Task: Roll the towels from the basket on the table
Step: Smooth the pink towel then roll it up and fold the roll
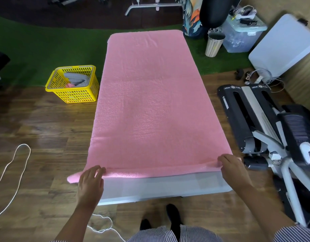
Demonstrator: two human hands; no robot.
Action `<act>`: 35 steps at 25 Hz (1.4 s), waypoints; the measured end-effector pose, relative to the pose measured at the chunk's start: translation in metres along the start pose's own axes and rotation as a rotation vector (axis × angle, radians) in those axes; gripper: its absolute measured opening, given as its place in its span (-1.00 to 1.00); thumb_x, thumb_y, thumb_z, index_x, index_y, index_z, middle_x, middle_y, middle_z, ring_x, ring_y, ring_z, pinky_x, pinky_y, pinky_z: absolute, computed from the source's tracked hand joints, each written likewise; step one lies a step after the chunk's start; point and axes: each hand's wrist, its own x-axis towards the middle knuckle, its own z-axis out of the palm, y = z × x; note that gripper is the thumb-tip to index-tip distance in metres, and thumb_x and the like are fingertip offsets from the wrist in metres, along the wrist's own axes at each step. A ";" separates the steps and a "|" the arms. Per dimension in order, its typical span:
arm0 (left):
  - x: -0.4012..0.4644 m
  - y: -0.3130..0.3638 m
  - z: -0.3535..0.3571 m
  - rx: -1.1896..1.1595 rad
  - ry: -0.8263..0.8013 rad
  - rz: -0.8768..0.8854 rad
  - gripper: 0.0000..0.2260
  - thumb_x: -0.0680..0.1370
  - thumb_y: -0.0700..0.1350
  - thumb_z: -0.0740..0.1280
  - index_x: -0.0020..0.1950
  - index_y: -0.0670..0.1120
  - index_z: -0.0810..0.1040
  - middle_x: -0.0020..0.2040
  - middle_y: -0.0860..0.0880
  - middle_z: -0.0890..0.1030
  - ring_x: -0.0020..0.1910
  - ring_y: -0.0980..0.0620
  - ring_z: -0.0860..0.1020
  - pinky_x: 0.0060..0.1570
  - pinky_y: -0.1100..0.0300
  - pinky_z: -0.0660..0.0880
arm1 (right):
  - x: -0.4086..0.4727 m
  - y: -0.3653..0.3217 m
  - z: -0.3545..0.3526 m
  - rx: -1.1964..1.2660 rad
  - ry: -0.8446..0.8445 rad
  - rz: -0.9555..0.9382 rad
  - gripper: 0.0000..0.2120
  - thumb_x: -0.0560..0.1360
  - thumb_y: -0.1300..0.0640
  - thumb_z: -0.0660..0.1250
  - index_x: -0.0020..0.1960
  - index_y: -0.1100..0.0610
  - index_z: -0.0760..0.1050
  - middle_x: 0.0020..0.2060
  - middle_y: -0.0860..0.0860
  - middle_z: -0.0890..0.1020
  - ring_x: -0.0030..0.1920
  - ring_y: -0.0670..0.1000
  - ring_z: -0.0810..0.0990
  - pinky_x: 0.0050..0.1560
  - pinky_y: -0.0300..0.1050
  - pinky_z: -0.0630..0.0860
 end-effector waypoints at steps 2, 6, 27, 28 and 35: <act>-0.003 0.000 0.000 -0.006 0.020 0.030 -0.74 0.41 -0.32 0.18 -0.02 -0.18 0.61 -0.01 -0.15 0.62 -0.04 -0.19 0.59 0.03 -0.10 0.51 | -0.007 -0.001 0.004 0.033 0.023 0.011 -0.59 0.07 0.56 0.42 -0.16 0.23 0.60 -0.20 0.10 0.63 -0.17 0.16 0.63 -0.20 0.01 0.57; 0.000 -0.001 0.002 -0.027 0.046 0.081 -0.70 0.40 -0.19 0.16 -0.01 -0.16 0.63 -0.01 -0.09 0.65 -0.02 -0.08 0.56 0.14 0.00 0.41 | -0.015 0.000 0.007 0.046 -0.018 0.041 -0.57 0.07 0.50 0.47 -0.08 0.28 0.61 -0.14 0.14 0.64 -0.11 0.17 0.63 -0.16 0.05 0.60; 0.011 0.000 -0.004 -0.045 -0.031 0.040 -0.67 0.40 -0.15 0.14 -0.02 -0.17 0.65 -0.04 -0.10 0.67 -0.08 -0.12 0.62 -0.01 0.03 0.52 | -0.006 -0.002 -0.001 0.060 -0.113 0.071 -0.70 0.10 0.43 0.48 -0.19 0.25 0.58 -0.27 0.11 0.61 -0.25 0.16 0.60 -0.31 -0.02 0.58; 0.014 0.001 -0.004 -0.041 -0.038 0.040 -0.67 0.39 -0.14 0.14 -0.03 -0.17 0.66 -0.06 -0.10 0.67 -0.10 -0.11 0.63 -0.05 0.02 0.55 | -0.006 -0.003 -0.002 0.062 -0.128 0.060 -0.67 0.08 0.42 0.49 -0.18 0.25 0.58 -0.26 0.11 0.61 -0.24 0.16 0.60 -0.29 -0.01 0.58; 0.016 0.002 -0.012 -0.019 -0.092 0.052 -0.72 0.42 -0.08 0.12 -0.23 -0.11 0.62 -0.39 0.00 0.59 -0.47 -0.08 0.55 -0.42 0.11 0.47 | -0.002 0.002 -0.002 0.089 -0.250 0.173 -0.91 0.25 0.28 0.45 -0.25 0.16 0.60 -0.35 0.02 0.61 -0.28 0.12 0.58 -0.22 0.02 0.48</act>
